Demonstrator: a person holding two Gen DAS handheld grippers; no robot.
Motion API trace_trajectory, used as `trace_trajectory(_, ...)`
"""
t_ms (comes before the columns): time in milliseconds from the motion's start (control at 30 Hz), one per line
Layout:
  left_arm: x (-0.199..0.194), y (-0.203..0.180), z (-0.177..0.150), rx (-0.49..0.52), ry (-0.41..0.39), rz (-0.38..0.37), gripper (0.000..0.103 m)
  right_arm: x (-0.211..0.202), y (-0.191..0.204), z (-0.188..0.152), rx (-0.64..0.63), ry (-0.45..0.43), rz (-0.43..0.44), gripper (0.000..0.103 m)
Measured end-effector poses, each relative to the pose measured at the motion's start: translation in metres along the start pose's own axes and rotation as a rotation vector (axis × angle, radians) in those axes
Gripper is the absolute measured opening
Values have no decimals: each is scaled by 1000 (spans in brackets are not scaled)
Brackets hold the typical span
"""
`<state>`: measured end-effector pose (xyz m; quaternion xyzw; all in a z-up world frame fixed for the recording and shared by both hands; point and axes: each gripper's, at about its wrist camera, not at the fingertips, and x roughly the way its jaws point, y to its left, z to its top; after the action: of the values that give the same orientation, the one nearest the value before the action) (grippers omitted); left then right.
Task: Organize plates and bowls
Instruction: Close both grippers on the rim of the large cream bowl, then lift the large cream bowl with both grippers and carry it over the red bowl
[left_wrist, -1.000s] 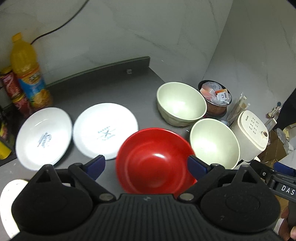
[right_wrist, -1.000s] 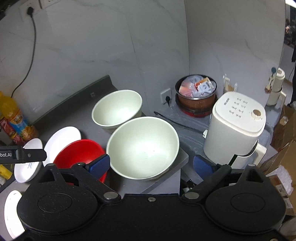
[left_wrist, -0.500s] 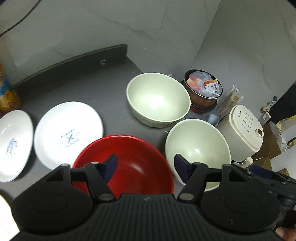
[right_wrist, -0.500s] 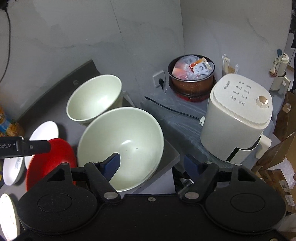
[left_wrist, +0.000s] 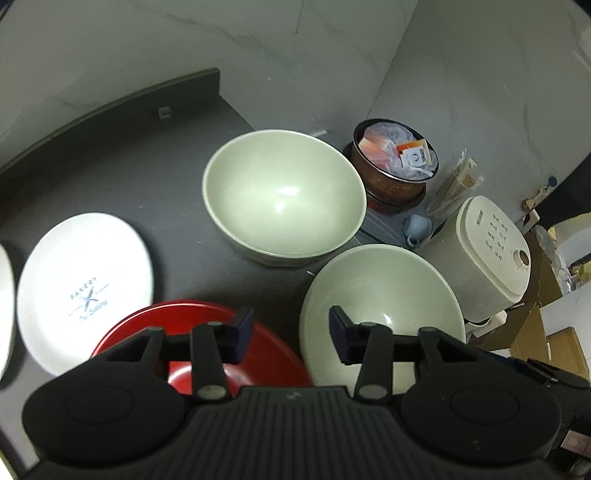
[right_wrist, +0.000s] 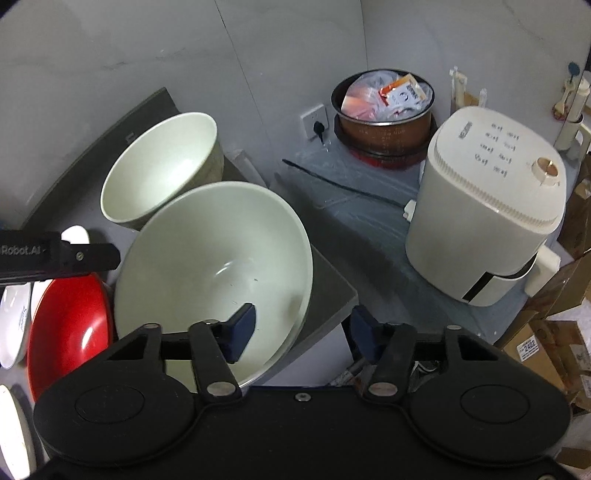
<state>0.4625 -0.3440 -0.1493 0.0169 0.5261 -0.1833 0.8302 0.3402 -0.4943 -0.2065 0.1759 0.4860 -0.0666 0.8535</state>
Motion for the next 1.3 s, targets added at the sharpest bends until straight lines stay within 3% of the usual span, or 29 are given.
trace_trajectory(167,17,-7,4,19,15,-4,36,9,-5,1,9,28,15,47)
trace_trajectory(367,38,-10,4,27,60,7,29,17,-9,3,17,44,46,33)
trace_trajectory(500,48,-12,4,18,79,10,23,17,-6,3,7,42,86,18)
trace_trajectory(600,55,-13,4,11,91,5,14,15,-4,1,3,38,69,17)
trace_trajectory(767,52,-13,4,3,95,3,13,0,-5,1,11,-1,76,18)
trace_trajectory(1300,-20,-10,4,-16,-25,-25,13,-61,12,19,-53,-164,123,18)
